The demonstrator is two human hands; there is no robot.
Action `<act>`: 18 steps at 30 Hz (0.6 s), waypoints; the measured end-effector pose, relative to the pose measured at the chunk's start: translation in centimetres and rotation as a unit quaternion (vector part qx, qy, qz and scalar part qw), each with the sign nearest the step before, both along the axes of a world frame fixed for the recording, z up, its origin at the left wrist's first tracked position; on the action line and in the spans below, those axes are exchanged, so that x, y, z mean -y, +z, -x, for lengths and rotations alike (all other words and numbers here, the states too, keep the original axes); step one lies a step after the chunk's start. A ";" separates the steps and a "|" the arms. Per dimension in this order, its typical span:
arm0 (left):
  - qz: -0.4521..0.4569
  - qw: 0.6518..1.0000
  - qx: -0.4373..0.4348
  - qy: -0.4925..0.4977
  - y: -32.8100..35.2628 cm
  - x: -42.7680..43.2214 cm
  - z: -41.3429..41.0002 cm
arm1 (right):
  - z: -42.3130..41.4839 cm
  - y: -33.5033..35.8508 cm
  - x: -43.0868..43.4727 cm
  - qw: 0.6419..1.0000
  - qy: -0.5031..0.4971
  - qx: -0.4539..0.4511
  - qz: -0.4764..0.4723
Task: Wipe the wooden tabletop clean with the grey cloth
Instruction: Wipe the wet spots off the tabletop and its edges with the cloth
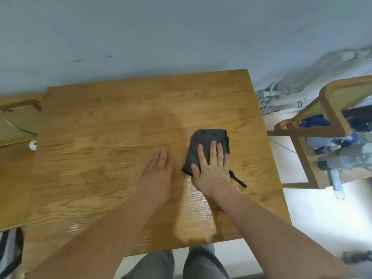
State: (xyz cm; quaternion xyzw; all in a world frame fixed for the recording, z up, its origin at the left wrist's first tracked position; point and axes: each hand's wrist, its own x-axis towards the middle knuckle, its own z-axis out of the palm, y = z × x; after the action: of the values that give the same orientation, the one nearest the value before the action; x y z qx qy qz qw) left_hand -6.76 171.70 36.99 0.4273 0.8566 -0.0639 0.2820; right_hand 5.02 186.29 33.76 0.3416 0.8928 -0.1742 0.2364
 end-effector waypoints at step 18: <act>0.002 0.997 0.049 -0.065 1.5 6.7 -5.6 | -16.4 0.4 5.9 0.995 -0.043 0.068 -0.061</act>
State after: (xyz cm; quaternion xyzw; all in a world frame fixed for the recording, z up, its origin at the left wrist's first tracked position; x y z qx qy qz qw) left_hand -1.15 164.96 38.54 0.4840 0.8122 -0.0629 0.3195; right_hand 21.45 180.35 34.15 0.4043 0.8681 -0.1058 0.2680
